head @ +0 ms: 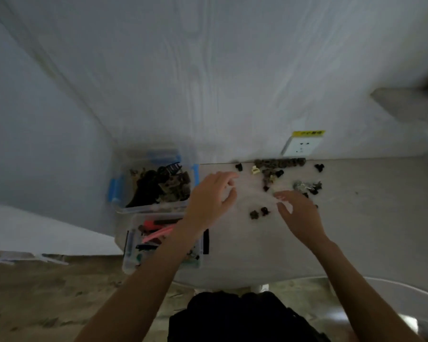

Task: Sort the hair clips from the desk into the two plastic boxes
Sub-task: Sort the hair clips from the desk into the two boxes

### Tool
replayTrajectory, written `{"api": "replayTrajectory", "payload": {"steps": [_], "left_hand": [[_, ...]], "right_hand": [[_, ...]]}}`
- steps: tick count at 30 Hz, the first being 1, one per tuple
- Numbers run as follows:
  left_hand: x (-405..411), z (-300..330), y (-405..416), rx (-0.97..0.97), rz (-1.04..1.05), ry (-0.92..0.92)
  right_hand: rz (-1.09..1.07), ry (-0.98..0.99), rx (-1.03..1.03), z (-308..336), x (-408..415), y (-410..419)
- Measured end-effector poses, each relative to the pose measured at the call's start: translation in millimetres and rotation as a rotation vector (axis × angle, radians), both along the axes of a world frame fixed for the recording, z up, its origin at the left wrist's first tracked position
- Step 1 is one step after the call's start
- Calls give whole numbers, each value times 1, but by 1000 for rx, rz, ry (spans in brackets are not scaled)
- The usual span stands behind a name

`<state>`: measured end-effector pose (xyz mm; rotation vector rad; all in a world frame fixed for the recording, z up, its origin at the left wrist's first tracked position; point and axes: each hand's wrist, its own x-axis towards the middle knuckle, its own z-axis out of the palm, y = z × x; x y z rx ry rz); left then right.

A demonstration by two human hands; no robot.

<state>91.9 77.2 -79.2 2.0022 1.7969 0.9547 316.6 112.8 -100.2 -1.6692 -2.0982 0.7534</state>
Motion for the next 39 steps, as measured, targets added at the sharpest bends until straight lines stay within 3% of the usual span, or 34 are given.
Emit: {"api": "replayTrajectory", "payload": {"steps": [4, 7, 12, 18, 22, 28, 31, 34, 39], "left_hand": [[48, -33, 39, -531, -104, 192], [71, -58, 59, -646, -97, 340], [88, -74, 100, -512, 52, 356], [102, -82, 122, -645, -21, 225], [109, -89, 99, -650, -96, 108], [110, -89, 68, -586, -120, 152], [103, -87, 56, -546, -81, 332], [97, -90, 50, -667, -16, 401], [80, -87, 79, -710, 115, 324]], "right_hand": [[-54, -253, -91, -34, 66, 23], [-106, -318, -180, -48, 97, 44], [-62, -327, -365, -60, 117, 74], [-27, -269, -161, -74, 124, 56], [-132, -110, -191, -77, 111, 25], [-44, -20, -221, -76, 71, 35], [-44, 0, -240, -73, 61, 49], [47, -77, -309, -71, 54, 67], [234, -243, -358, -69, 37, 98]]}}
